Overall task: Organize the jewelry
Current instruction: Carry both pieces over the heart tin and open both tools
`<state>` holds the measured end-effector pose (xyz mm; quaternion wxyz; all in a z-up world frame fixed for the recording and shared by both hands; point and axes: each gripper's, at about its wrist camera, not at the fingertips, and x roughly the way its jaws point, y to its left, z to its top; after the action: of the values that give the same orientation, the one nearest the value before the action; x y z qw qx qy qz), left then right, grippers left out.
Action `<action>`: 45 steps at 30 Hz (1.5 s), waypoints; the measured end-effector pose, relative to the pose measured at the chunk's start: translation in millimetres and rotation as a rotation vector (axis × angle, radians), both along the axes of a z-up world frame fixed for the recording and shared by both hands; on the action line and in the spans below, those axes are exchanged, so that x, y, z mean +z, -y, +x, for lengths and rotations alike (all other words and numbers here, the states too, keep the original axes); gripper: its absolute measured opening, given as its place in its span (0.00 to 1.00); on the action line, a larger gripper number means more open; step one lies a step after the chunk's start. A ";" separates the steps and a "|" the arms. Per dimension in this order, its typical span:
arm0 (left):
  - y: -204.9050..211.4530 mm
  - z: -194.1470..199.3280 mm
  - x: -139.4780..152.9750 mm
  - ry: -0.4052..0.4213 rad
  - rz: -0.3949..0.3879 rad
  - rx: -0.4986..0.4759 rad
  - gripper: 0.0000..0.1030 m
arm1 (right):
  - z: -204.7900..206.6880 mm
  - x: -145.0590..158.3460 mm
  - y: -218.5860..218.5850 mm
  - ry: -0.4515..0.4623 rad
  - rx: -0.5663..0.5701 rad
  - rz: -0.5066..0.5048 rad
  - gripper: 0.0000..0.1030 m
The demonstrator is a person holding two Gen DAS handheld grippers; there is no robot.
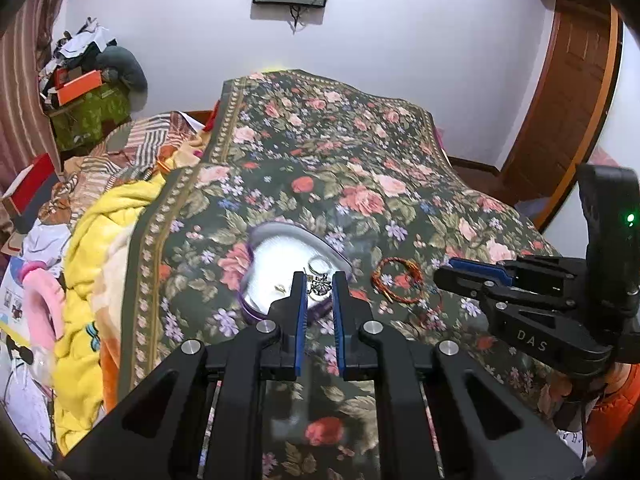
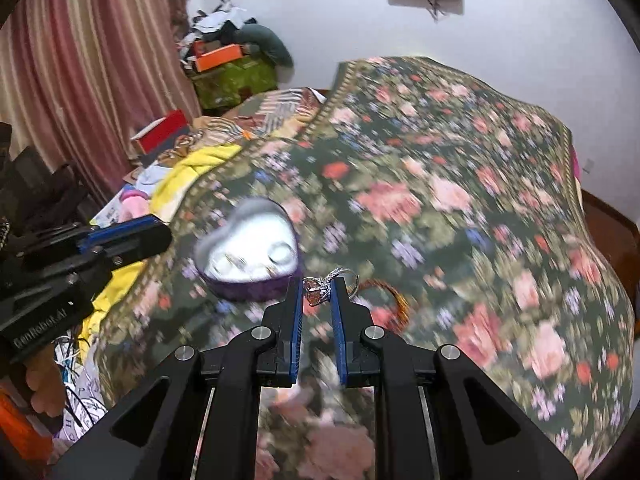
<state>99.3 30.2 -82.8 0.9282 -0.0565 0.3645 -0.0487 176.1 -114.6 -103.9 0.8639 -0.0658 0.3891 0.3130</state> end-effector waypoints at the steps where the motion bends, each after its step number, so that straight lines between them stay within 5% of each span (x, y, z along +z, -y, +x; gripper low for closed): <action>1: -1.8 0.5 1.1 0.004 0.001 0.004 0.10 | 0.6 1.3 -5.0 0.003 0.011 0.001 0.12; 15: -34.5 22.1 -1.2 0.005 0.020 0.037 0.10 | 15.3 -19.0 -57.0 -0.034 0.119 -0.034 0.12; 25: -37.2 39.8 -28.0 -0.056 -0.005 0.033 0.10 | 27.8 -30.5 -59.3 -0.068 0.120 -0.037 0.12; 45: -32.2 43.6 -30.9 -0.066 -0.019 0.012 0.10 | 23.2 -28.6 -53.3 -0.057 0.123 -0.052 0.17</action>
<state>142.9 62.3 -113.7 0.9154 -0.0689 0.3940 -0.0448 199.3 -61.3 -132.5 0.8296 -0.1029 0.4168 0.3570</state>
